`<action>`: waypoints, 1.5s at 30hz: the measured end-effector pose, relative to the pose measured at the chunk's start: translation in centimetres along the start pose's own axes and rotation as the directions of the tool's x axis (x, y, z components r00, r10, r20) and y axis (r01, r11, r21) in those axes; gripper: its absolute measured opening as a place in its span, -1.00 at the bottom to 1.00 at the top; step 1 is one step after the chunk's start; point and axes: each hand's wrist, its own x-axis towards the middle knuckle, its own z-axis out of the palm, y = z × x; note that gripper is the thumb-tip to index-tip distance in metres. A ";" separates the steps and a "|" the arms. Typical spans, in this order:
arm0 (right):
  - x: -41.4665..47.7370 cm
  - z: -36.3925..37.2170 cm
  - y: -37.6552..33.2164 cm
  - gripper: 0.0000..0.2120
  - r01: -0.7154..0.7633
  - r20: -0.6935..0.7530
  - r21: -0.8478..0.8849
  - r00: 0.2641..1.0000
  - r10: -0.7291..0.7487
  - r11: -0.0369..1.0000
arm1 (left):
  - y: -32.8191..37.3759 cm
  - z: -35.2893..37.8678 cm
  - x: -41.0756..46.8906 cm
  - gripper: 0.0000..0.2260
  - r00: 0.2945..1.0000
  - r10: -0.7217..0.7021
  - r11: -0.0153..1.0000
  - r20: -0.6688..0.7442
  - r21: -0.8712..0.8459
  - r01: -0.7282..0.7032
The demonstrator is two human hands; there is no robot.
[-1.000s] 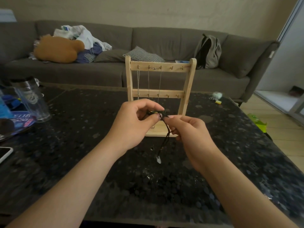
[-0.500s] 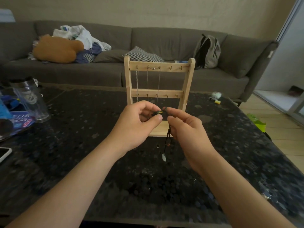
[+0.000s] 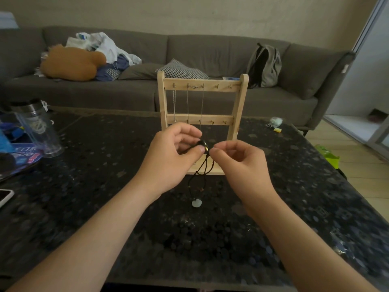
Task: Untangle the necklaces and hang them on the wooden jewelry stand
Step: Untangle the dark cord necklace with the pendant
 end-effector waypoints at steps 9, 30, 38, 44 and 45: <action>0.0 0.2 0.5 -0.94 0.178 0.044 -0.193 0.984 -0.172 0.965 | -0.1 -0.4 -0.1 -0.83 0.999 0.052 0.997 0.010 0.060 -0.052; -0.2 0.6 0.0 -0.88 0.323 0.190 -0.077 0.934 -0.304 0.943 | 0.9 0.0 0.4 -0.74 0.868 -0.440 0.703 0.231 -0.513 0.493; 0.0 0.9 -0.1 -0.73 0.090 0.240 -0.043 0.968 -0.077 0.995 | 0.7 0.6 0.0 -0.80 0.888 -0.417 0.746 0.193 -0.485 0.456; 0.1 0.6 0.0 -0.89 0.112 0.119 0.011 0.986 -0.113 0.994 | 0.6 0.2 -0.1 -0.86 0.963 -0.269 0.928 0.036 -0.257 0.269; 0.1 0.6 0.1 -0.90 0.140 0.117 0.001 0.983 -0.139 0.990 | 0.6 0.1 -0.1 -0.86 0.965 -0.259 0.934 0.033 -0.248 0.259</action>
